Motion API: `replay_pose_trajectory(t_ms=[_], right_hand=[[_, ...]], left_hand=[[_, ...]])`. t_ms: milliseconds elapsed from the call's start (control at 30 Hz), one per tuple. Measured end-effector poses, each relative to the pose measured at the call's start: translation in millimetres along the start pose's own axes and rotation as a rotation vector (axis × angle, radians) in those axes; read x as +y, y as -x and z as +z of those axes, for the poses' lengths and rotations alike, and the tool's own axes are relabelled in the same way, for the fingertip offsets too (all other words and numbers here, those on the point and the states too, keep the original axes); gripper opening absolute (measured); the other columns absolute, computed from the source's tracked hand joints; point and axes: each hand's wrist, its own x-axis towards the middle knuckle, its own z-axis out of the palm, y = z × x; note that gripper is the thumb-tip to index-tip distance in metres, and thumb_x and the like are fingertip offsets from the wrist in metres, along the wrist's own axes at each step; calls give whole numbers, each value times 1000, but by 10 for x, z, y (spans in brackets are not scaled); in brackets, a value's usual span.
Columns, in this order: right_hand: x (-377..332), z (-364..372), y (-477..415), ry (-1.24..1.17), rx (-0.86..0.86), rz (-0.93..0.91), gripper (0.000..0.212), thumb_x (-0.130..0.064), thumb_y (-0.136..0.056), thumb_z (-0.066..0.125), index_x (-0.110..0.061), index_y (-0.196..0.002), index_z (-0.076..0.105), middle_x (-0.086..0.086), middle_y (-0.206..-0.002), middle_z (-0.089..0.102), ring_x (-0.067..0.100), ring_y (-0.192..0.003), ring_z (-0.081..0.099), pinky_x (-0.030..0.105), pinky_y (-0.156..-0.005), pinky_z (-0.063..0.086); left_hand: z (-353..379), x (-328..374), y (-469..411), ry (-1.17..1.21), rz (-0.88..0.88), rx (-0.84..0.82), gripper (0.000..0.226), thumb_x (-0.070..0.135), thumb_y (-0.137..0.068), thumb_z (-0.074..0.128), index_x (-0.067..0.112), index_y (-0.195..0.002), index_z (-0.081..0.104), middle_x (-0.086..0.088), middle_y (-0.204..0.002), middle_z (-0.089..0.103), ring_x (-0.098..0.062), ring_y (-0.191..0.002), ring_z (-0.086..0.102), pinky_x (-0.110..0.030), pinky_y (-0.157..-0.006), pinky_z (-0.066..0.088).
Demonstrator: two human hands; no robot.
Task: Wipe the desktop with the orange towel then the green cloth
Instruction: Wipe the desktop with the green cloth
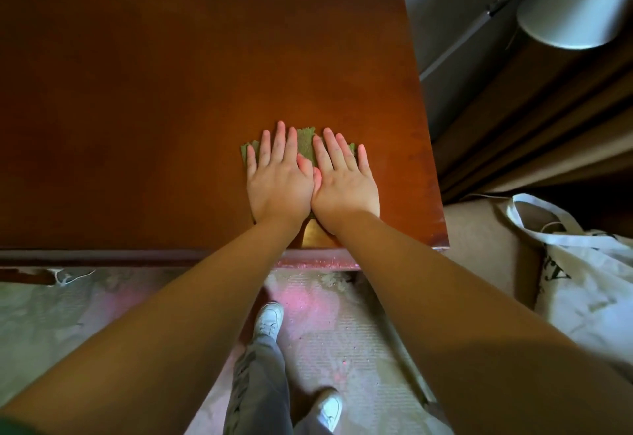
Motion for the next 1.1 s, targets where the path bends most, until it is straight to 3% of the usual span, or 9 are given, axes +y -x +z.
replay_pose_trajectory(t_ms=[333,467,633,800,967,1100], right_hand=[[262,-6,640,-9,-19,-18,53,-37,-102,3,-22,-151,-11,-3,-159,-18,14,-146,-16,38,-119,-11],[591,-56,821,41,-29,29,54,-38,-101,0,-21,-149,-16,-3,-157,-21,13,-145,-18,37,-118,-13],[896,-80,811,51,-15,103,68,-40,-85,-22,-21,-150,-14,-4,-158,-19,12,-145,-16,34,-115,-14],[1007,-113,653,-7,1,148,52,-36,-103,4,-22,-150,-12,-5,-158,-19,10,-144,-18,32,-113,-17],[1141,-175,277,-83,16,195,52,-38,-103,5,-26,-151,-9,-9,-158,-17,9,-145,-15,31,-114,-16],[1246,-224,-132,-178,-2,196,52,-41,-103,7,-31,-151,-9,-13,-157,-19,12,-147,-3,29,-118,-7]], left_hand=[[44,353,632,57,-50,13,55,32,-100,23,19,-151,9,0,-160,2,-20,-147,1,-42,-119,-2],[95,727,733,77,-22,6,58,34,-96,14,17,-151,10,-4,-160,1,-22,-147,0,-43,-118,-2],[146,1077,644,100,11,-20,57,32,-98,14,16,-151,4,-5,-159,-6,-21,-147,-5,-41,-117,-7],[141,1178,437,78,32,-48,59,33,-95,10,17,-151,1,-5,-159,-8,-21,-147,-6,-41,-117,-8],[141,1286,13,68,59,-59,57,35,-99,14,17,-151,-2,-6,-159,-11,-22,-147,-9,-42,-117,-7],[137,1339,-398,71,45,-57,58,36,-100,16,18,-151,-2,-7,-159,-11,-23,-147,-8,-43,-118,-5]])
